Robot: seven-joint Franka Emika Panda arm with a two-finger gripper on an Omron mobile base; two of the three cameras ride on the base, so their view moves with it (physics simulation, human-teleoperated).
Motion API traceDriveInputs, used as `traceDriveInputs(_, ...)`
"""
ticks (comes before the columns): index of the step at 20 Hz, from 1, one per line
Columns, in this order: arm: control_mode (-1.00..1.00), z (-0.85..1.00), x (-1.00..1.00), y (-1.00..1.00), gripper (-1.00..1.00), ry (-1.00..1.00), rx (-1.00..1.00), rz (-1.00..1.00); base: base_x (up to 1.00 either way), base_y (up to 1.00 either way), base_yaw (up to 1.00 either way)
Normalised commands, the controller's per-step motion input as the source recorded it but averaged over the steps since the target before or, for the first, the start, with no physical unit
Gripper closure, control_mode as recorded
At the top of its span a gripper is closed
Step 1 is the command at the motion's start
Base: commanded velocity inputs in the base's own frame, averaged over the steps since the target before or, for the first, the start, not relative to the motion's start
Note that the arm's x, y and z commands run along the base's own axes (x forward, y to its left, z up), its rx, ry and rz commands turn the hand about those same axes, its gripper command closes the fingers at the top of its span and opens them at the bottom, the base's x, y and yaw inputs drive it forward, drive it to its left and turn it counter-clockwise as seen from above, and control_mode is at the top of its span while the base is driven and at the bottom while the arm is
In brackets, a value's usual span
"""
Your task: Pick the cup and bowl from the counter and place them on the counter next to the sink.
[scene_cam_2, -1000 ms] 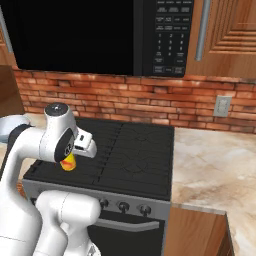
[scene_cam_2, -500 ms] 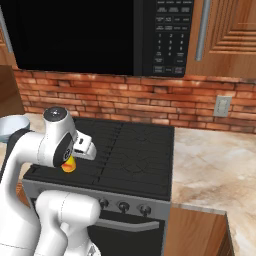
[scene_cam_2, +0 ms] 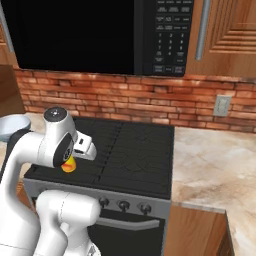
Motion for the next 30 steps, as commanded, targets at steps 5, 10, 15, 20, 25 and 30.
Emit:
traceDriveInputs(5,1.00,0.00,0.00,0.00,1.00,0.00,0.00,0.00,-0.99,-0.14,-0.08)
traceDriveInputs(10,1.00,0.00,0.00,0.00,1.00,0.00,0.00,0.00,-0.64,-0.09,-0.12)
traceDriveInputs(15,1.00,0.00,0.00,0.00,1.00,0.00,0.00,0.00,0.07,0.06,-0.65)
traceDriveInputs(20,1.00,0.00,0.00,0.00,1.00,0.00,0.00,0.00,0.11,0.18,-0.94)
traceDriveInputs(25,1.00,0.00,0.00,0.00,1.00,0.00,0.00,0.00,0.22,0.16,-0.88)
traceDriveInputs(30,1.00,0.00,0.00,0.00,1.00,0.00,0.00,0.00,0.16,0.11,-0.83)
